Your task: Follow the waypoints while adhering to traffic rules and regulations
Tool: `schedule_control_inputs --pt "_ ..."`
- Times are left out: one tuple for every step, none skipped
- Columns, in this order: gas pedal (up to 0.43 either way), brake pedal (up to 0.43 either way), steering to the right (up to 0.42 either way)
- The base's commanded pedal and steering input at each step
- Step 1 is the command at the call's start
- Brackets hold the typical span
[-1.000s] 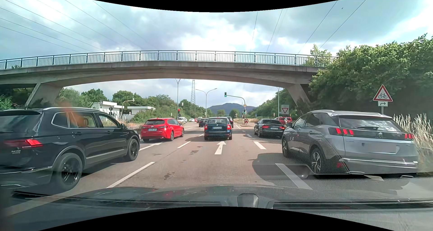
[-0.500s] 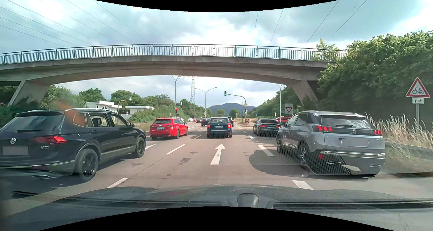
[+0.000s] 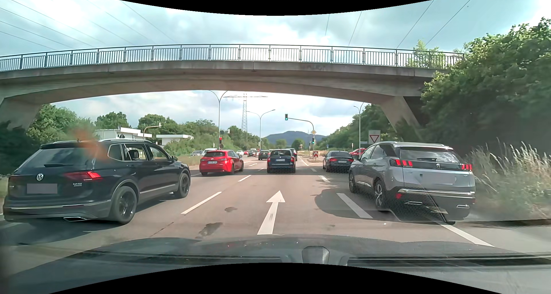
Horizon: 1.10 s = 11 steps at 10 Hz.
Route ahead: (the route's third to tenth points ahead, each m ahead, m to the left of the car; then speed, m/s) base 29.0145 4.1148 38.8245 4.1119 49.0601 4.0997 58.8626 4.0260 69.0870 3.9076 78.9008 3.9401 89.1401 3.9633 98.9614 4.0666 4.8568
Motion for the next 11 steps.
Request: schedule_control_inputs --pt "0.350 0.000 0.000" --pt "0.350 0.000 0.000" --pt "0.350 0.000 0.000" --pt "0.350 0.000 0.000" --pt "0.350 0.000 0.000" --pt "0.350 0.000 0.000" --pt "0.350 0.000 0.000" --pt "0.350 0.000 0.000" --pt "0.350 0.000 0.000" --pt "0.339 0.000 0.000" --pt "0.331 0.000 0.000"
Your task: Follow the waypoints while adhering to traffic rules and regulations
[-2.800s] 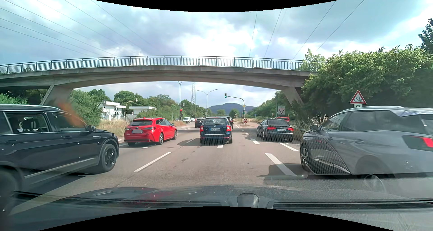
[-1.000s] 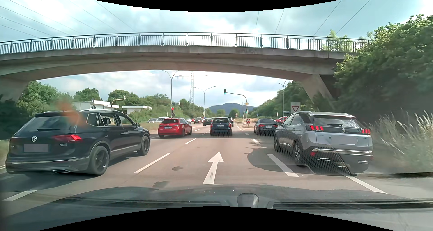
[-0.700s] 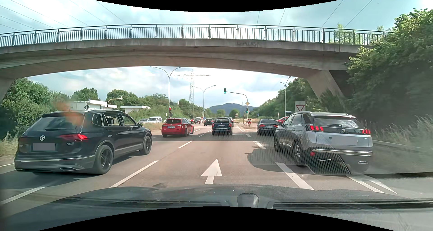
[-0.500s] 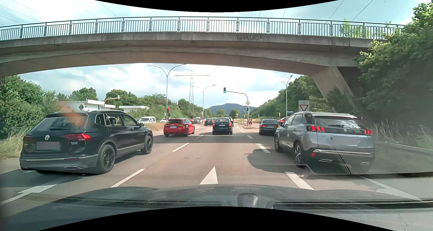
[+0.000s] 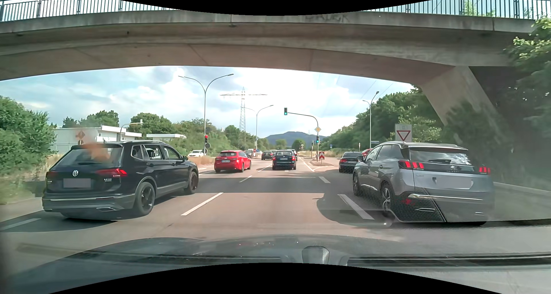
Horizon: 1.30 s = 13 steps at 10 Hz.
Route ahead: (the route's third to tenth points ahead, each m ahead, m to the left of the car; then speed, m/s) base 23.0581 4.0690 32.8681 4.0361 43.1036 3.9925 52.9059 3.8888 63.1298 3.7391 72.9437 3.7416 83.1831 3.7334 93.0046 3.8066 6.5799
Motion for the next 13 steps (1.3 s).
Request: schedule_control_inputs --pt "0.311 0.000 -0.001" --pt "0.280 0.000 -0.004" --pt "0.248 0.000 -0.010" --pt "0.228 0.000 -0.010" --pt "0.220 0.000 -0.011" --pt "0.220 0.000 -0.009" --pt "0.220 0.000 -0.008" --pt "0.220 0.000 -0.008" --pt "0.220 0.000 -0.007" --pt "0.220 0.000 -0.003" --pt "0.220 0.000 0.000" --pt "0.220 0.000 0.000" --pt "0.220 0.000 0.000"
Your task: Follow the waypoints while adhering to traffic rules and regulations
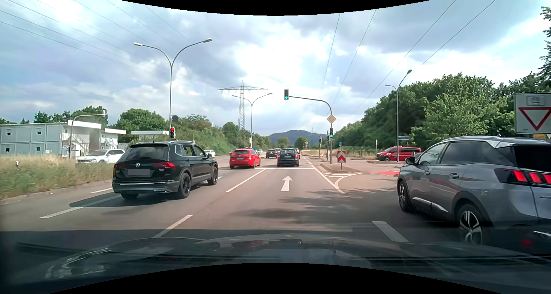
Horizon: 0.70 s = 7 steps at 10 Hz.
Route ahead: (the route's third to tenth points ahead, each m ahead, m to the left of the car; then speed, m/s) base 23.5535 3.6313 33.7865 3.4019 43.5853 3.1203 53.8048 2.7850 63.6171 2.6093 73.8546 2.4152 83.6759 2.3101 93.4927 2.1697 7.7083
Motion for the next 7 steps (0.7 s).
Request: schedule_control_inputs --pt "0.220 0.000 0.001" --pt "0.220 0.000 0.003" --pt "0.220 0.000 0.005" --pt "0.220 0.000 0.005" --pt "0.220 0.000 0.005" --pt "0.220 0.000 0.005" --pt "0.220 0.000 0.005"
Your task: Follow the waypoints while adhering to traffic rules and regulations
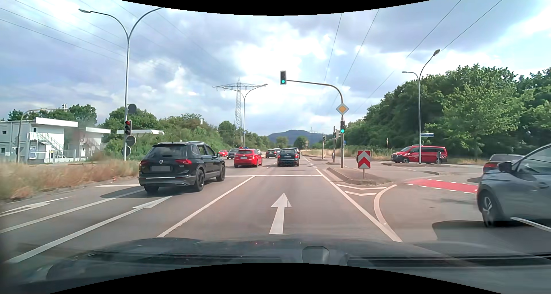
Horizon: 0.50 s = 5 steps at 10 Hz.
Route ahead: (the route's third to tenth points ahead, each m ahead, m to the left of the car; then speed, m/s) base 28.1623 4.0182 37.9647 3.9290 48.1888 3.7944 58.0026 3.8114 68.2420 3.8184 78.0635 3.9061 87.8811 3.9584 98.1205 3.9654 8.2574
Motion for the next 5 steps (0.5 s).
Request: schedule_control_inputs --pt "0.220 0.000 0.005" --pt "0.209 0.000 0.005" --pt "0.189 0.000 0.005" --pt "0.189 0.000 0.005" --pt "0.189 0.000 0.005"
